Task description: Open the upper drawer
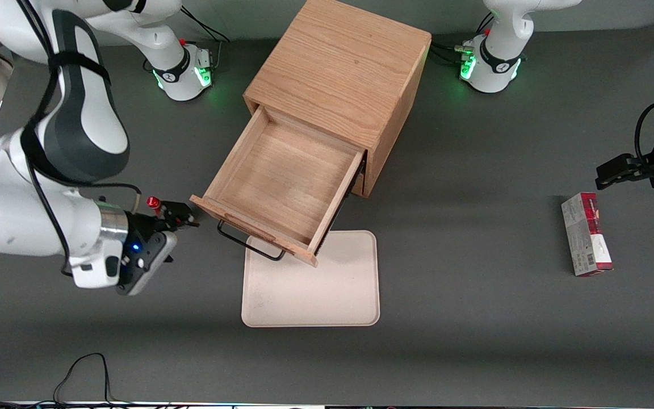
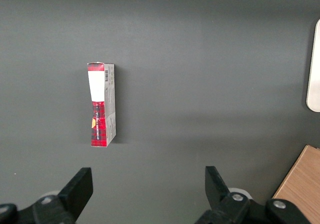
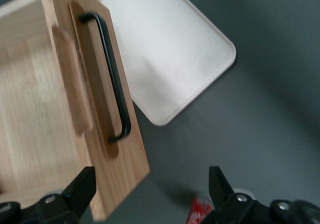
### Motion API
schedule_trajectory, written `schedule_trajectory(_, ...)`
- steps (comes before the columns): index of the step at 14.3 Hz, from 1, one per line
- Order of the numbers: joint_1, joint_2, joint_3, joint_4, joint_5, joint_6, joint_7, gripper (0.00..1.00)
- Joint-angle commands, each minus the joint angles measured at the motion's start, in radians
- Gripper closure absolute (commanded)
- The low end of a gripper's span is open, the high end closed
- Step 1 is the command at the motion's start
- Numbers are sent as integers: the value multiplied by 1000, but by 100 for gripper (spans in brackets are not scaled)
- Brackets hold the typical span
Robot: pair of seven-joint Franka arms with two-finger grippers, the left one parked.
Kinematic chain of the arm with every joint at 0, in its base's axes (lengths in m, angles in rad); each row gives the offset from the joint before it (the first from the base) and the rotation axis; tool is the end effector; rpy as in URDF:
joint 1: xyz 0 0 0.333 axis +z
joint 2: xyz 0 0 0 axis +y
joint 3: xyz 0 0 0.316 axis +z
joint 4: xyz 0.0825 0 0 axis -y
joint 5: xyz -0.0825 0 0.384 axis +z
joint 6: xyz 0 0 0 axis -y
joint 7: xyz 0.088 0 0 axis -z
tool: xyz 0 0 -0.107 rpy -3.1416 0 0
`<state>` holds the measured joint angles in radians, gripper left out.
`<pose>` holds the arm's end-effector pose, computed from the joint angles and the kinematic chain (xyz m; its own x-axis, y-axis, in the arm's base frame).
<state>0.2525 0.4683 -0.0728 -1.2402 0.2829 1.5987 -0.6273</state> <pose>0.6657 0.1614 0.4945 0.7082 0.7038 0.0552 0.6904 -0.6742 -0.2624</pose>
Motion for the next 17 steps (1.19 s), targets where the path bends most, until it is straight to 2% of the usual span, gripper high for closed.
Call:
schedule_trajectory(1, 14, -257, -50, -345, -60, 58, 68, 0)
schedule_trajectory(4, 13, -405, -74, -508, -154, 60, 294, 0)
schedule_trajectory(7, 13, -445, -108, -530, -166, 34, 493, 0)
schedule_trajectory(10, 1, -433, -133, -472, -169, -29, 492, 0)
schedule_trajectory(12, 7, -435, -153, -467, -177, -11, 491, 0)
schedule_trajectory(15, 19, -442, -147, -467, -266, 1, 501, 0)
schedule_trajectory(17, 27, -454, -148, -467, -272, 1, 501, 0)
